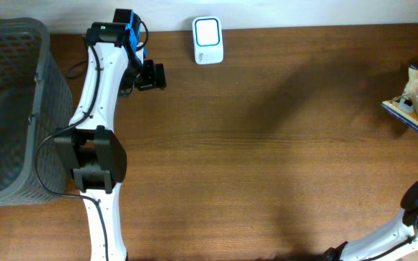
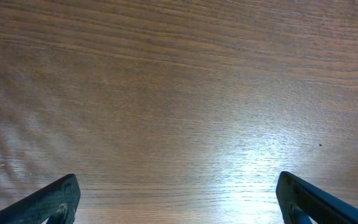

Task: Scan the item barcode
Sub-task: 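Carry the tissue pack right and drop it by the right-side items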

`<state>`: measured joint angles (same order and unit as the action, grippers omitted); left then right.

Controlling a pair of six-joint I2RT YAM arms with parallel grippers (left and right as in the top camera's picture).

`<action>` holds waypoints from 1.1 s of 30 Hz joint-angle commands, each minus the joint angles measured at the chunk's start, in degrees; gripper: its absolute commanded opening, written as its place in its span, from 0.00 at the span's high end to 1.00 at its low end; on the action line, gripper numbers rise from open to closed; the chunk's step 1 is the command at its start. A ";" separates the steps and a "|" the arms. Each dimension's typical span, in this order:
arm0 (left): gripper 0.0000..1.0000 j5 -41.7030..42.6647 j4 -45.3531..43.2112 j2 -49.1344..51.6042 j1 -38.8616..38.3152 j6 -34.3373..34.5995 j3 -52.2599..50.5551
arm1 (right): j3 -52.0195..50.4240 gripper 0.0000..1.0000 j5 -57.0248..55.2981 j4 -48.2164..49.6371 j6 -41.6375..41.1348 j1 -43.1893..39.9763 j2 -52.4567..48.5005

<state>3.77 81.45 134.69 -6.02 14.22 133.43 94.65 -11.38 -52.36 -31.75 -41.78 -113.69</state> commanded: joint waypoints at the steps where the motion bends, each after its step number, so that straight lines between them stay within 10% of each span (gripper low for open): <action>1: 0.01 -0.61 0.07 0.35 0.07 0.31 -0.24 | -1.51 0.96 0.02 1.18 -0.70 -1.86 -0.26; 13: 0.01 -0.59 0.07 0.35 0.07 0.31 -0.24 | -1.49 0.95 0.02 0.57 -0.02 -3.39 -0.26; 24: 0.01 -0.59 0.07 0.35 0.20 0.33 -0.24 | -1.49 0.35 0.24 2.05 -0.02 -3.23 -0.26; 30: 0.01 -0.59 0.04 0.35 0.17 0.31 -0.24 | -1.49 0.33 0.44 0.46 1.49 -3.23 -0.26; 33: 0.01 -0.59 0.07 0.35 0.17 0.31 -0.24 | -1.66 0.61 -2.99 -2.54 1.46 -3.30 -0.28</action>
<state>3.77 81.45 134.69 -6.02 14.22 133.43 93.45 -11.05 -53.39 -30.79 -44.86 -113.69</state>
